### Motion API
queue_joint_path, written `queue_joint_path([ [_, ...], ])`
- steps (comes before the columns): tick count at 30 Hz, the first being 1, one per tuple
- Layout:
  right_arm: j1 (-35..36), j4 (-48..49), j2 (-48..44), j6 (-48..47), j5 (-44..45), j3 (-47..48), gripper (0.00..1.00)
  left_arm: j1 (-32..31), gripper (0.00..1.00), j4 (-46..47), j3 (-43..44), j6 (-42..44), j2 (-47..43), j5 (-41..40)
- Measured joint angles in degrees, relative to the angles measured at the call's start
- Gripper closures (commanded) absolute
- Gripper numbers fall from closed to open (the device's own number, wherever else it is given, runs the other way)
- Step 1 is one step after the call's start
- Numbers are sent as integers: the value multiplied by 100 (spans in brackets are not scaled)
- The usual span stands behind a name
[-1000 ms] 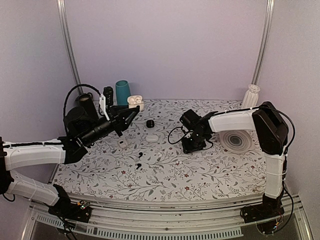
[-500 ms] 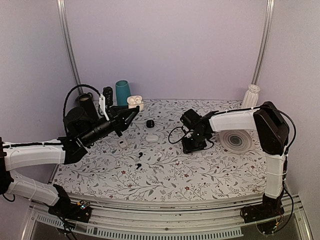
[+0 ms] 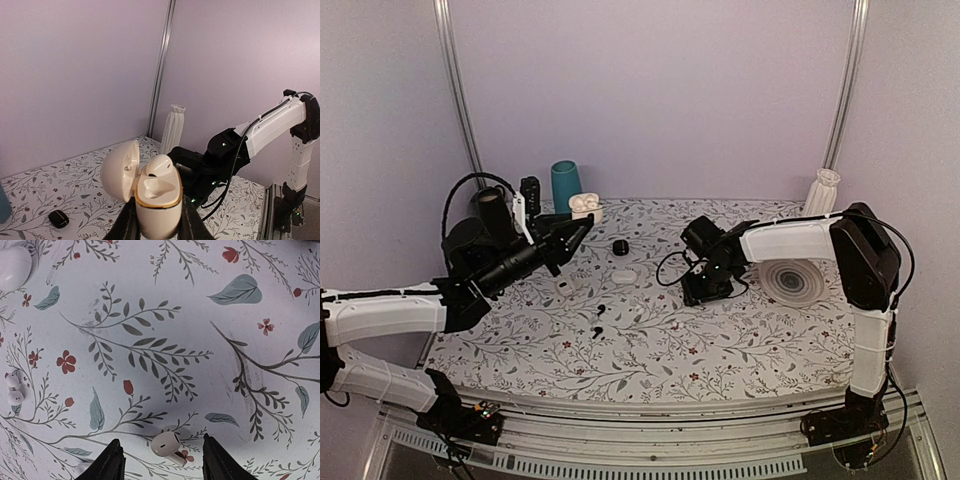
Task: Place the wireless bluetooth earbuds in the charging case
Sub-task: Pick up the left earbud from the center of the board.
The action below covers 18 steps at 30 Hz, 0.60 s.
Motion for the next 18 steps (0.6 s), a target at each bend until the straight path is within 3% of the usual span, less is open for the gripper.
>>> queue_joint_path([
  [5,0,-2,0,-52,-74,0,55,0,100,4,-37,2,-61,-33],
  [13,-2,0,0,-125,-98,0,56,0,100,4,-48,2,-74,-42],
  [18,-50,76,-2,-234,-179,-50,63,0,100,13,-48,0,-74,-42],
])
